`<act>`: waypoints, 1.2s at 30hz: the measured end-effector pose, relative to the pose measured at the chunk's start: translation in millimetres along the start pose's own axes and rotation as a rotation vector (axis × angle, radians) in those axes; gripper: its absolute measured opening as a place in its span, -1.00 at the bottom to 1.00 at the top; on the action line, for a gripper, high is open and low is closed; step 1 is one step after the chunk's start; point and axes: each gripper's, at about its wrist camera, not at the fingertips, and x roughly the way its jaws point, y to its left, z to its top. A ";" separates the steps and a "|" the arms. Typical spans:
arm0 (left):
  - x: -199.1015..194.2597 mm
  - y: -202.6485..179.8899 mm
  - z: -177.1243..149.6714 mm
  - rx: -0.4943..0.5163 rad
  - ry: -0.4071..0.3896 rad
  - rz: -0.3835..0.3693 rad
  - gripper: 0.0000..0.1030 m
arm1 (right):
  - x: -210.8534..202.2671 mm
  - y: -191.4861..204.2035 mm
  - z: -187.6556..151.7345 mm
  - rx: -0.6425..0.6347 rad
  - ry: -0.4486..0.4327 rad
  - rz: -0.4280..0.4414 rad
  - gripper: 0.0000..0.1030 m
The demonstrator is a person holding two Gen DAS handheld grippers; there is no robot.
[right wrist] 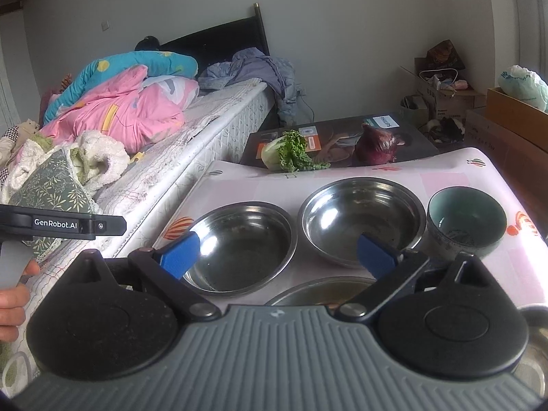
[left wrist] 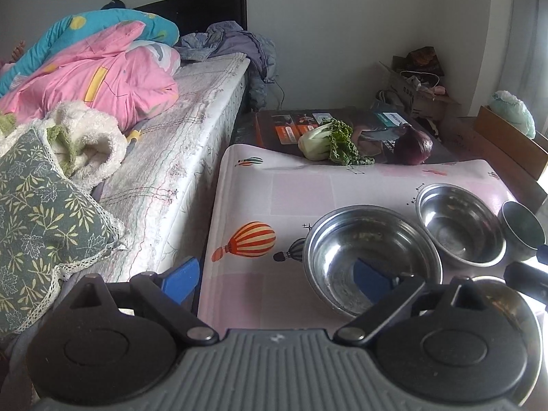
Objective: Organize plates and bowls
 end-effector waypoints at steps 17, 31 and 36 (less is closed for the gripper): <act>111.6 -39.7 16.8 0.145 0.224 -0.025 -0.44 | 119.4 -24.1 -6.3 0.103 0.222 -0.004 -0.42; 112.6 -44.7 11.4 0.187 0.259 0.012 -0.59 | 128.4 -25.2 -8.3 0.097 0.248 0.009 -0.76; 115.1 -47.9 10.4 0.197 0.258 0.023 -0.66 | 128.6 -23.7 -7.8 0.084 0.244 0.009 -0.78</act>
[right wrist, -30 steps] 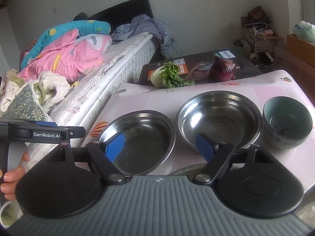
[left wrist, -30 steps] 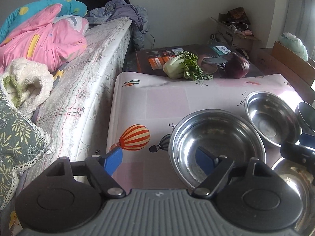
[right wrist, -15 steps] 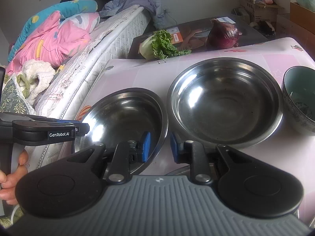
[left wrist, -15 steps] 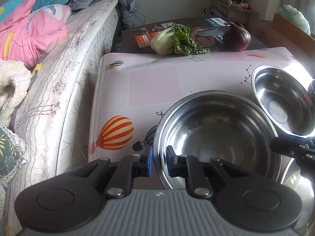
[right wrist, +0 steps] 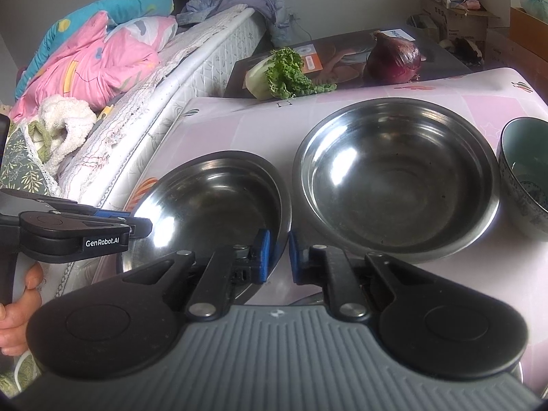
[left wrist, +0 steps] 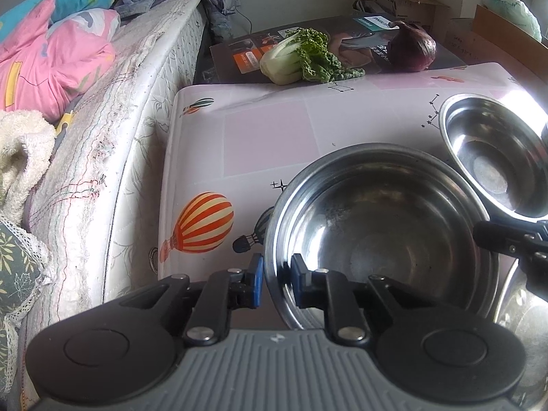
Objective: Organize plates and bowls
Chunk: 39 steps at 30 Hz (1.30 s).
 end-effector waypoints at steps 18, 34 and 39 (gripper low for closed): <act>-18.3 -5.1 -4.3 0.020 -0.054 -0.004 -0.87 | -8.6 12.2 -0.6 -0.038 -0.024 0.021 -0.81; 13.3 30.5 1.6 -0.115 0.087 -0.112 -0.33 | -3.5 1.0 2.9 -0.005 0.010 0.020 -0.78; 20.4 33.1 1.2 -0.139 0.123 -0.165 -0.59 | 4.3 1.1 3.9 0.007 0.040 0.030 -0.76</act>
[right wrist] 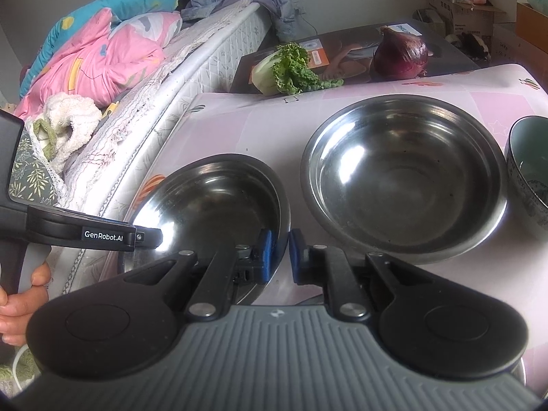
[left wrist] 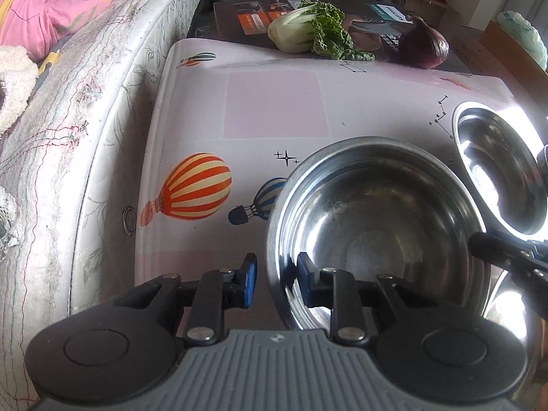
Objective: Organize plates and bowls
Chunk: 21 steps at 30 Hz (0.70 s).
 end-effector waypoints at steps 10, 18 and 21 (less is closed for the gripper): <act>-4.9 -3.6 0.1 -0.002 -0.002 0.013 -0.62 | 5.0 0.3 -2.0 0.019 0.020 0.019 -0.76; -26.4 -7.2 -1.1 0.000 -0.032 0.021 -0.62 | -13.5 4.0 1.2 0.014 -0.007 0.026 -0.77; -40.7 -13.1 -2.0 0.013 -0.055 0.023 -0.62 | -27.0 4.1 2.4 0.011 -0.029 0.027 -0.77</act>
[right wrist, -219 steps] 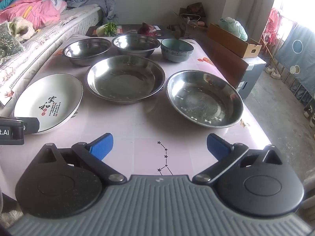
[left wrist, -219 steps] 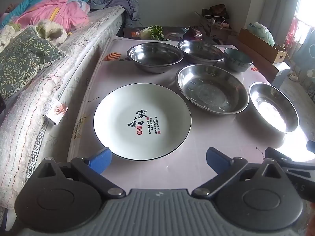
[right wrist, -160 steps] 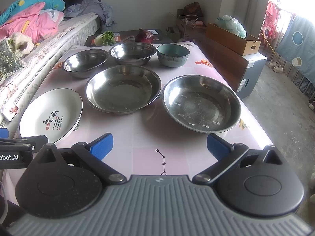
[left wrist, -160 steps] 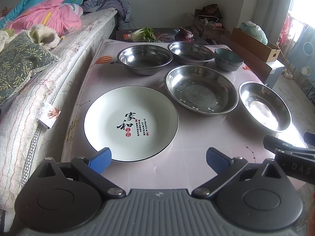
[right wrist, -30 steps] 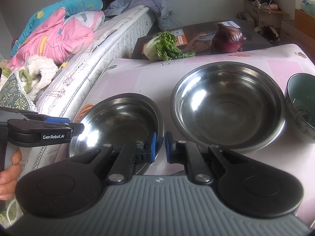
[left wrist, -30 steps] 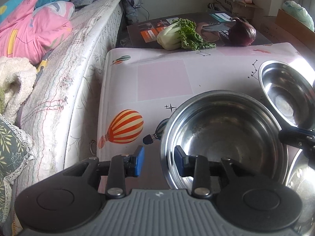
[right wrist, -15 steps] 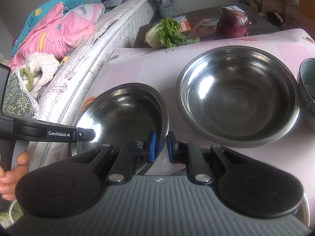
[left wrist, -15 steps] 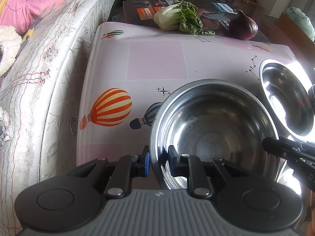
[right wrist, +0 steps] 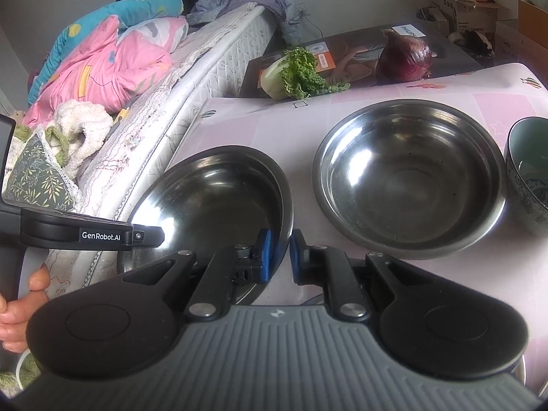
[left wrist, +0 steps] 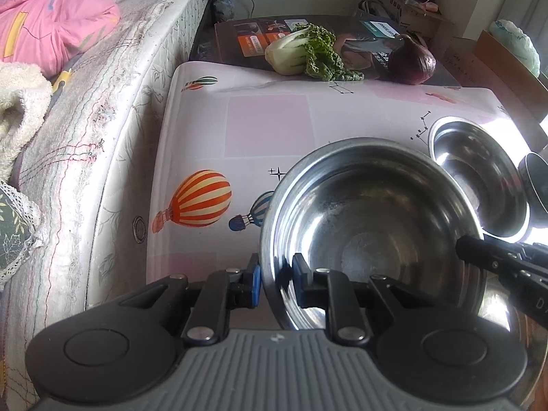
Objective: Organize plates and bowls
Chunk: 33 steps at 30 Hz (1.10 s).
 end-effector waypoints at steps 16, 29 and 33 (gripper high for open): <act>-48.7 -59.9 7.6 0.076 -0.075 -0.029 -0.62 | -78.9 -29.1 9.6 0.008 -0.095 -0.050 -0.77; -38.3 -133.7 45.7 0.153 -0.059 -0.090 -0.61 | -111.1 -95.2 38.3 0.040 -0.123 -0.136 -0.77; -24.0 -150.4 56.9 0.169 -0.050 -0.076 -0.61 | -99.3 -119.3 48.2 0.061 -0.097 -0.156 -0.77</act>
